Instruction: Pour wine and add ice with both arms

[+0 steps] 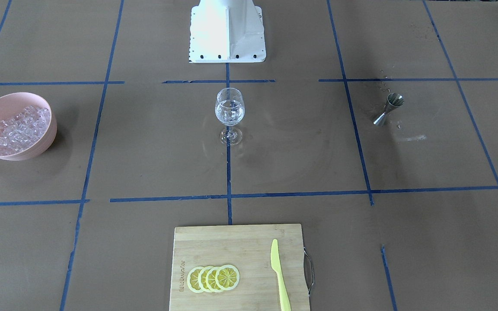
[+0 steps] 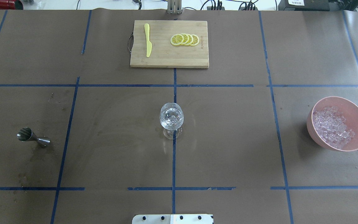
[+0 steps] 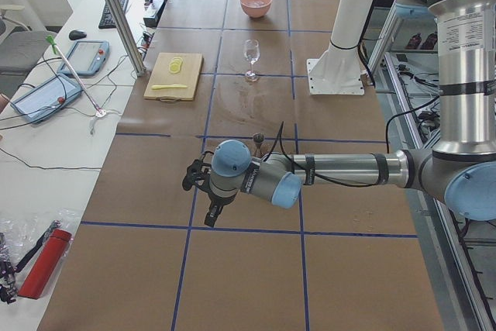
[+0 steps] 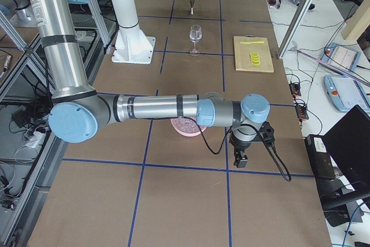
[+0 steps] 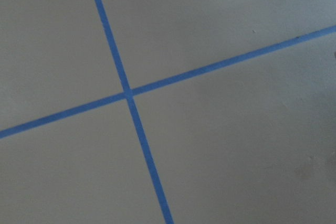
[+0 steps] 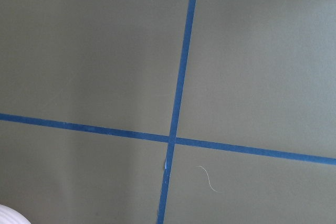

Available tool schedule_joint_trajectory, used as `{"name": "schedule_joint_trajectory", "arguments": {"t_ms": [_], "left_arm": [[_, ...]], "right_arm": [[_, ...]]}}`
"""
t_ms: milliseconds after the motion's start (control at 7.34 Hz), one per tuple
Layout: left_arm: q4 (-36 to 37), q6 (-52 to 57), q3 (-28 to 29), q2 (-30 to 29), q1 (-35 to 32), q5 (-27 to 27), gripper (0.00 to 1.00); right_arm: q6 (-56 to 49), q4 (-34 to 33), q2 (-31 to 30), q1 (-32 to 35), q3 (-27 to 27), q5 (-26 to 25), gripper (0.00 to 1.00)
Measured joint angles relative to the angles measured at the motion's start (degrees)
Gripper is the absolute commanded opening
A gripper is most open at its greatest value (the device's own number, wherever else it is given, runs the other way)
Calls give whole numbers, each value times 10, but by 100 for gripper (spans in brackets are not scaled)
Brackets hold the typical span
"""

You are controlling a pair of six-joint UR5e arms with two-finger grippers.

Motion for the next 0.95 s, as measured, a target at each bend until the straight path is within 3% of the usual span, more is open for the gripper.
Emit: {"name": "schedule_joint_trajectory", "arguments": {"t_ms": [136,272,953], "left_arm": [[57,27,-8,-8,-31,0,100],[48,39,-8,12,-43,-2,100],[-177,49,30,74,-42,1,100]], "right_arm": [[-9,1,2,3,-11,1,100],[-12,3,4,3,-16,1,100],[-9,7,4,-4,-23,-3,100]]}}
